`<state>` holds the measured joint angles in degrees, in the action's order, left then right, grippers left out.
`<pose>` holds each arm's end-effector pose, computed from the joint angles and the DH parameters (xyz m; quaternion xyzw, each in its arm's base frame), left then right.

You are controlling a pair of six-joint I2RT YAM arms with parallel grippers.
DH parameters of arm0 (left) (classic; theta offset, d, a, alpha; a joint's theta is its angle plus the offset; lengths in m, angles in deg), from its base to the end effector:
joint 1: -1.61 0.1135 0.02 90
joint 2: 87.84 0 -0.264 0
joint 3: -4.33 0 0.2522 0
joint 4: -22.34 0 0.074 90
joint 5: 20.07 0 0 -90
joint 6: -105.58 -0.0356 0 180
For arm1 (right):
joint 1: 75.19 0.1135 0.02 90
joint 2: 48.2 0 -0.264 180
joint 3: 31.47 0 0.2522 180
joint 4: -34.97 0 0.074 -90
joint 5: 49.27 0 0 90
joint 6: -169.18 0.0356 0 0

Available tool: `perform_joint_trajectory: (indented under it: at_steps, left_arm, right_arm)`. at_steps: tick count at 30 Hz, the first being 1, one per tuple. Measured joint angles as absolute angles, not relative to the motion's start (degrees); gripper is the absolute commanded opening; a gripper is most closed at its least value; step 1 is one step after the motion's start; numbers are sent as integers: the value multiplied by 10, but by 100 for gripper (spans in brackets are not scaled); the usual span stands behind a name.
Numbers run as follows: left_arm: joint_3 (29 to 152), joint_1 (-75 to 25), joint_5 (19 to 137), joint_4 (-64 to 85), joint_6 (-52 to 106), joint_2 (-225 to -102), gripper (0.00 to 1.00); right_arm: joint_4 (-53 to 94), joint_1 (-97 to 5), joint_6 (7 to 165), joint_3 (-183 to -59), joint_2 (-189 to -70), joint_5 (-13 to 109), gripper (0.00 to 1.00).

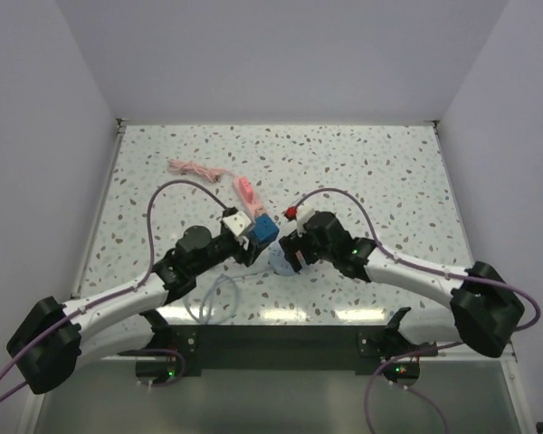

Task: Insert the plug

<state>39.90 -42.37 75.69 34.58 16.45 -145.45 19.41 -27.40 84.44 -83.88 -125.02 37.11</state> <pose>0.1560 -0.1555 0.2232 0.3108 0.6986 -0.2809 0.5800 0.1854 0.2010 0.1960 -0.3161 0.8489 0.1631 0.3909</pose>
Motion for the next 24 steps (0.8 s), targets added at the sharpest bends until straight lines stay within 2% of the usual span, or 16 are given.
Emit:
perform_joint_trajectory:
  at_steps: [6, 11, 16, 24]
  left_arm:
    - [435, -424, 757, 284, 164, -1452, 0]
    - [442, -429, 771, 242, 159, -1452, 0]
    - [463, -465, 772, 215, 144, -1463, 0]
    - [481, -505, 767, 200, 129, -1487, 0]
  right_arm:
    - [121, -273, 877, -863, -1101, 337, 96]
    - [90, -273, 909, -902, -1010, 330, 96]
    - [79, -273, 933, -946, -1034, 359, 95]
    - [80, -273, 964, -948, -1112, 436, 95]
